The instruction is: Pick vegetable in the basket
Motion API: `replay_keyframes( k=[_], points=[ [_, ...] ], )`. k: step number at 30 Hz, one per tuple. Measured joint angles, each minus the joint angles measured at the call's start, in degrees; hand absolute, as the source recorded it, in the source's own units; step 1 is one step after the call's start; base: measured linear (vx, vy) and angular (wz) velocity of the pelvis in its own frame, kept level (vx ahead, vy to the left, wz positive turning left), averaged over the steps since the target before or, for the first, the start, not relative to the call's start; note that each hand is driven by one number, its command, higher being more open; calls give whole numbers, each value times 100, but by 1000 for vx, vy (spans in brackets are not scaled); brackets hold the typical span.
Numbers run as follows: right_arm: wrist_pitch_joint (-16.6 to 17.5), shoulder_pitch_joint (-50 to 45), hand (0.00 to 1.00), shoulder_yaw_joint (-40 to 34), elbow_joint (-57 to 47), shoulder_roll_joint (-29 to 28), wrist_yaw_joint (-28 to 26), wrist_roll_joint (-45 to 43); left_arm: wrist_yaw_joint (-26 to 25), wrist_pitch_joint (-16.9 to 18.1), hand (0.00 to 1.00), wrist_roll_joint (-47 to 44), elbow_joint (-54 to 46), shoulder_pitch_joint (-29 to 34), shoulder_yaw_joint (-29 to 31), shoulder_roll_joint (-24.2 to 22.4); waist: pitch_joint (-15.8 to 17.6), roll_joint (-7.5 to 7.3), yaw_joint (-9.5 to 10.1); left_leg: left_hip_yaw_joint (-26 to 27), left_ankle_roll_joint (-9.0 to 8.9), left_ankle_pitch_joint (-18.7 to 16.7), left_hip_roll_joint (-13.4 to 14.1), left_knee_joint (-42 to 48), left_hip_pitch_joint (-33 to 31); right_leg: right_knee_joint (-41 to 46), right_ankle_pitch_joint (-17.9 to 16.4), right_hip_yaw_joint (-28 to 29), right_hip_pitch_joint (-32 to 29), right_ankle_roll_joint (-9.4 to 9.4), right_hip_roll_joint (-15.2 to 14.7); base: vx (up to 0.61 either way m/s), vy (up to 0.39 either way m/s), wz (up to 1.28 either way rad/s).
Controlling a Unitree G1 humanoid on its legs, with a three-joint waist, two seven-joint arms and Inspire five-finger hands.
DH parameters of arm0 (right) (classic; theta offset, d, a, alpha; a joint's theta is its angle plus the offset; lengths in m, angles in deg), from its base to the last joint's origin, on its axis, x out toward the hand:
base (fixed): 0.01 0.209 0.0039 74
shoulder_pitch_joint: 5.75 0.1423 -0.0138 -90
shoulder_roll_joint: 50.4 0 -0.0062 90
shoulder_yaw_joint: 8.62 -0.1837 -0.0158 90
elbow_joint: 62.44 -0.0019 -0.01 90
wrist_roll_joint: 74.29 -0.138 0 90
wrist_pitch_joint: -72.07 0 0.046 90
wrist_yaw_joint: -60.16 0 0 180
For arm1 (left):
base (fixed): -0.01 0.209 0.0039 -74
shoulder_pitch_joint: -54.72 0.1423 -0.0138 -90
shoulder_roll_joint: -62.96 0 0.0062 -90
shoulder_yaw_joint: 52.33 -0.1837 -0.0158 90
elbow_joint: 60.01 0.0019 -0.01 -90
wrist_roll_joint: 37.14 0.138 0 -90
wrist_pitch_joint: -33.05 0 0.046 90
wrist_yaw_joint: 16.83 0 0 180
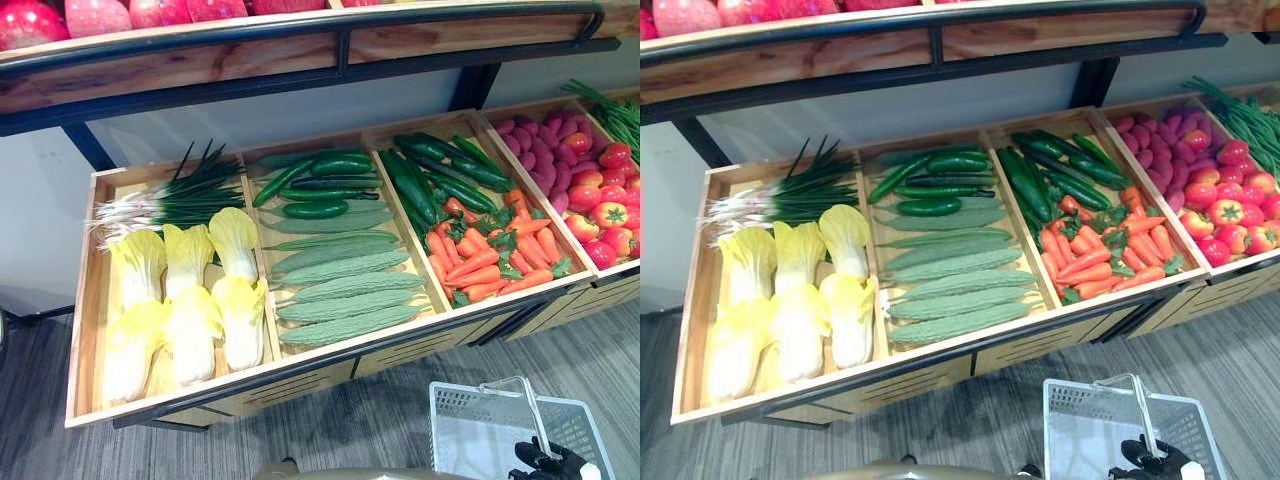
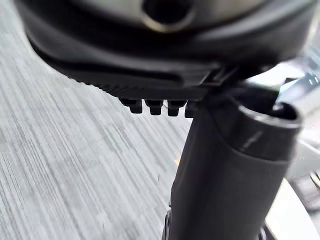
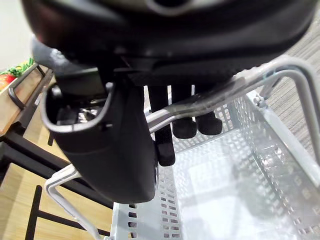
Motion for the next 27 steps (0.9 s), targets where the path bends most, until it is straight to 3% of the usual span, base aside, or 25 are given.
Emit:
replay_keyframes(
  k=[6,10,14,18,27],
  points=[
    [-6,164,0,-142,311,204,-54,8,-767,-144,100,-545,404,40,1641,388,-20,-14,-3,75,-13,-101,42,-30,7,-23,8,56,-6,33,48,-80,11,-4],
    [-126,156,0,-124,478,366,-123,12,-1297,-60,100,-145,246,-21,2064,564,-176,-24,-26,111,-34,-90,52,-23,-28,-24,13,100,-87,28,63,-9,-5,-5],
    [-140,109,0,-58,484,377,-123,101,-1546,197,100,557,-352,-139,2012,751,-266,-75,-49,111,-37,-89,35,-22,-57,-19,9,107,-97,21,66,7,0,-1],
    [-144,95,0,70,482,383,-123,174,-1535,395,100,1082,-1320,-217,1523,929,-321,-99,-50,12,-37,-87,-7,-3,-124,-23,12,36,-100,26,39,-24,5,9],
    [-144,-162,0,20,48,376,-134,231,-713,368,100,2064,-3161,-133,470,699,-399,69,51,4,5,-62,-64,-68,-158,-7,25,21,-175,31,-10,-8,2,1]
  ],
)
